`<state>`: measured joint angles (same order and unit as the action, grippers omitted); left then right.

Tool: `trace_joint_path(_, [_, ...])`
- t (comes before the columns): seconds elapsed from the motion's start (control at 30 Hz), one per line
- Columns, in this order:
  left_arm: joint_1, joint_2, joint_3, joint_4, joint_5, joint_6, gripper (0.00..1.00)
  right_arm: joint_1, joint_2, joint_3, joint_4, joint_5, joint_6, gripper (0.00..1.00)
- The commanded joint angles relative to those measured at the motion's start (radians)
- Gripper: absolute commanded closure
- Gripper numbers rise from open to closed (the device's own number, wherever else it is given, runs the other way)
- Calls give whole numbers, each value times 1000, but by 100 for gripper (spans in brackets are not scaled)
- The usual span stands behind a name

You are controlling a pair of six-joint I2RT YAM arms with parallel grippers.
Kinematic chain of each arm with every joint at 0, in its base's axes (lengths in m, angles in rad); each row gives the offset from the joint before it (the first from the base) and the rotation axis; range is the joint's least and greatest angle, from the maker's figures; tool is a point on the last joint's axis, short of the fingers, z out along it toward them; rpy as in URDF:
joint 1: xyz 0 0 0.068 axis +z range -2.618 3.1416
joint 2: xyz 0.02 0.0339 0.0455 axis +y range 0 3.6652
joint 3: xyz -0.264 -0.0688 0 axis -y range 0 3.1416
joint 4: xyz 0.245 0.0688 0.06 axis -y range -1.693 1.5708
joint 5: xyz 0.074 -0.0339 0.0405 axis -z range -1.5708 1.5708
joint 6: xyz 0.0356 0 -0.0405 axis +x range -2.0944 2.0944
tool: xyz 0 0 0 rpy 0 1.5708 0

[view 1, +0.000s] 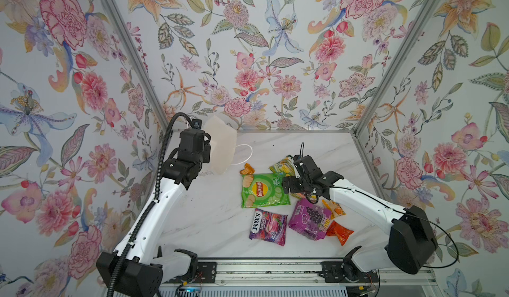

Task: Place the snacks into the paper bag
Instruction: Place the paper bag at the top-left of the table, then pick up the snack at the center of the table.

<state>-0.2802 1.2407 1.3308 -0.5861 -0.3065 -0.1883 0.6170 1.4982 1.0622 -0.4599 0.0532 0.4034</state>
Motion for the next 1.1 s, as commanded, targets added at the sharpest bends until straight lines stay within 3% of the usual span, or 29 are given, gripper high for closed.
trace_joint_path(0.0, [5,5,-2,-26,85,44,100,-50,83,57,13,-123,17,8])
trace_joint_path(0.23, [9,-5,-66,34,69,48,100,-77,242,144,13,-165,-3,22])
trace_joint_path(0.4, [20,-4,-103,78,180,43,100,-83,313,166,14,-152,9,29])
trace_joint_path(0.63, [20,-35,-154,113,168,50,100,-67,398,190,14,-190,7,37])
trace_joint_path(0.87, [25,-67,-168,139,163,44,100,-58,425,198,22,-211,5,58])
trace_joint_path(1.07, [31,-71,-168,140,153,39,100,-49,380,183,39,-214,9,86])
